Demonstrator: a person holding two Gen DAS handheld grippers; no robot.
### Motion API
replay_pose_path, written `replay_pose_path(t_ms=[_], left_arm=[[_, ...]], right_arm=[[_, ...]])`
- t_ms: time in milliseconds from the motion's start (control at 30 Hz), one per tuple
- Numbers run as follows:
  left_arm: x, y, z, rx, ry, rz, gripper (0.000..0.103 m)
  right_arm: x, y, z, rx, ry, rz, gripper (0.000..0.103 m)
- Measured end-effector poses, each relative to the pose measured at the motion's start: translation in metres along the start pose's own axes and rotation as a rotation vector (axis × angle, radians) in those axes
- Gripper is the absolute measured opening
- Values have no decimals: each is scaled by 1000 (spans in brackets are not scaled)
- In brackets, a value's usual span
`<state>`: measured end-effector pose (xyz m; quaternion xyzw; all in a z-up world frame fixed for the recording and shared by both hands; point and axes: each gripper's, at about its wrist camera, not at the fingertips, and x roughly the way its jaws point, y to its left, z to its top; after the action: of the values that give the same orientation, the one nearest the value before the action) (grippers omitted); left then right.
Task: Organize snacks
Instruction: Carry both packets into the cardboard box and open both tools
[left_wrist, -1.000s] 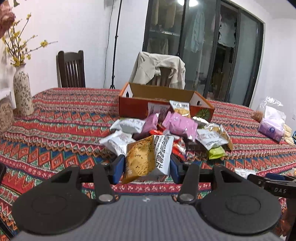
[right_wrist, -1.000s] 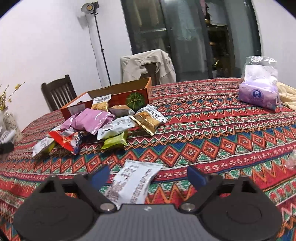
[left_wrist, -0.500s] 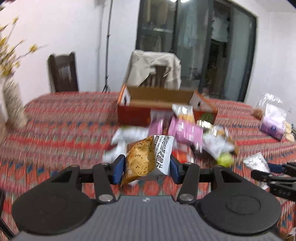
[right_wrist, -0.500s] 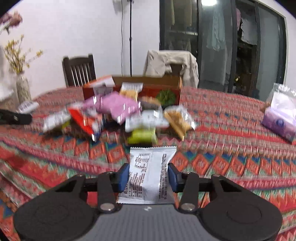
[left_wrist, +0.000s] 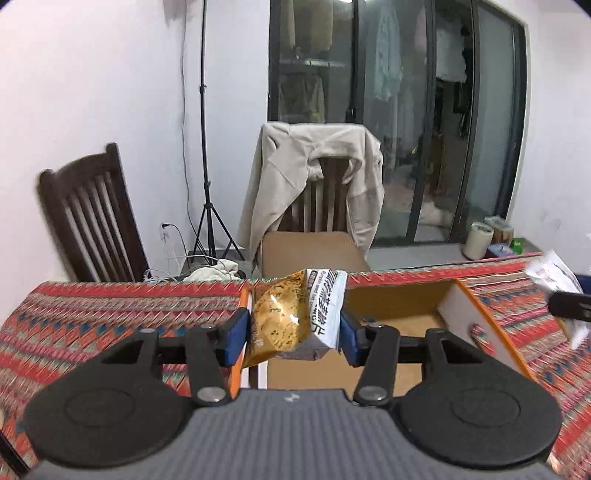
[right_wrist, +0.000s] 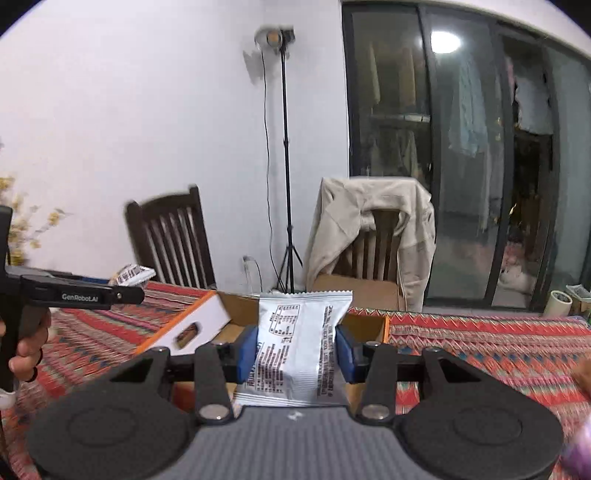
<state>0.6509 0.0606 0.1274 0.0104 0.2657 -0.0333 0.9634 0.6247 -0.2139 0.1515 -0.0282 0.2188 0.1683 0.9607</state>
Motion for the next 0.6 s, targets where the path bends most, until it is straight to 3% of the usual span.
replay_pose_path(t_ms=[133, 233, 300, 433, 467, 533, 600], left_arm=[[83, 2, 6, 13, 77, 8, 52], [121, 6, -1, -4, 132, -9, 52], [140, 6, -9, 12, 147, 30, 57], [155, 5, -20, 30, 183, 56, 69], [153, 6, -20, 17, 194, 46, 79], [152, 2, -24, 33, 216, 62, 80], [151, -2, -26, 60, 226, 88, 81]], right_arm=[[101, -12, 19, -6, 121, -68, 44], [170, -20, 13, -13, 223, -127, 44], [204, -22, 4, -35, 284, -165, 44], [229, -26, -18, -35, 328, -181, 47], [231, -28, -22, -39, 346, -190, 50], [231, -26, -22, -54, 334, -179, 71], [229, -28, -22, -47, 317, -168, 78]])
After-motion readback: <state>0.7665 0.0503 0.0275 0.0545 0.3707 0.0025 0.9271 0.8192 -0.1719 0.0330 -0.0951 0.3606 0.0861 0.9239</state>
